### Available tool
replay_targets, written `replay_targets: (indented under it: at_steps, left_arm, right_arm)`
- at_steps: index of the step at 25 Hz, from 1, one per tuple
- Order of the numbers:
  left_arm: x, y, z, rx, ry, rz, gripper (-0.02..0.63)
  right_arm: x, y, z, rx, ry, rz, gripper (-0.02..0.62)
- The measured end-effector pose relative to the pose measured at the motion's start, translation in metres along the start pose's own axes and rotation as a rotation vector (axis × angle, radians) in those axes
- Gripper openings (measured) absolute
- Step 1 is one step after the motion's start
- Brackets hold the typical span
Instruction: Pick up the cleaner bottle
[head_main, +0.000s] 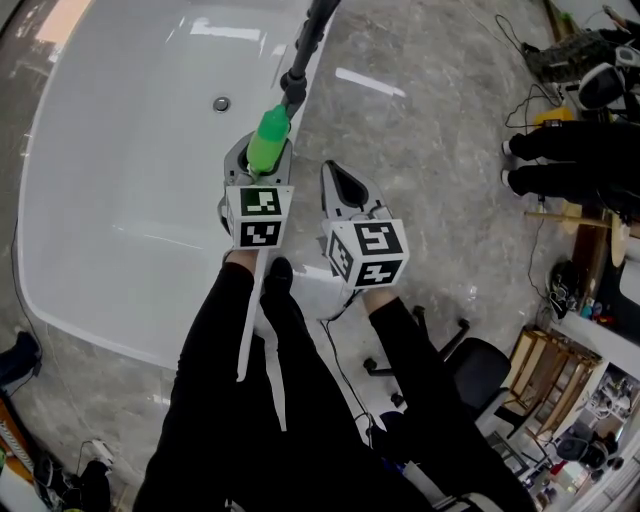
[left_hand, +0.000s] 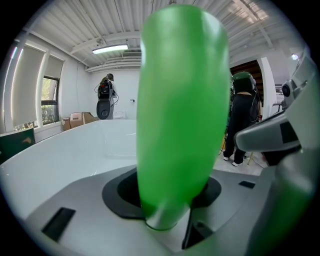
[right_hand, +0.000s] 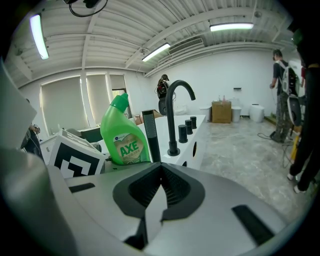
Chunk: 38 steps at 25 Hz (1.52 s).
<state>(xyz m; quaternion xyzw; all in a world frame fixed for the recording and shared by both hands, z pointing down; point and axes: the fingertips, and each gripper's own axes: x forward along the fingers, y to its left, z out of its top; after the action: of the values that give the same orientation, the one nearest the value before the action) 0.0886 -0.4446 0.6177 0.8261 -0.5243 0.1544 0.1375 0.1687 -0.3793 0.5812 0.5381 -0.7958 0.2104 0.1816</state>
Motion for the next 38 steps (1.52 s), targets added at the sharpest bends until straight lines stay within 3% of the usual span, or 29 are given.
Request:
replay_targets:
  at_steps: [17, 30, 38]
  left_arm:
    - [-0.019, -0.001, 0.0, 0.052, 0.005, -0.019, 0.196]
    - [-0.08, 0.027, 0.068, 0.056, -0.105, 0.024, 0.196]
    - [-0.135, 0.056, 0.104, 0.058, -0.144, 0.082, 0.195]
  right_arm:
    - [-0.002, 0.014, 0.017, -0.033, -0.021, 0.012, 0.002]
    - [-0.025, 0.061, 0.064, -0.09, -0.084, 0.055, 0.002]
    - [-0.041, 0.115, 0.098, -0.129, -0.133, 0.114, 0.002]
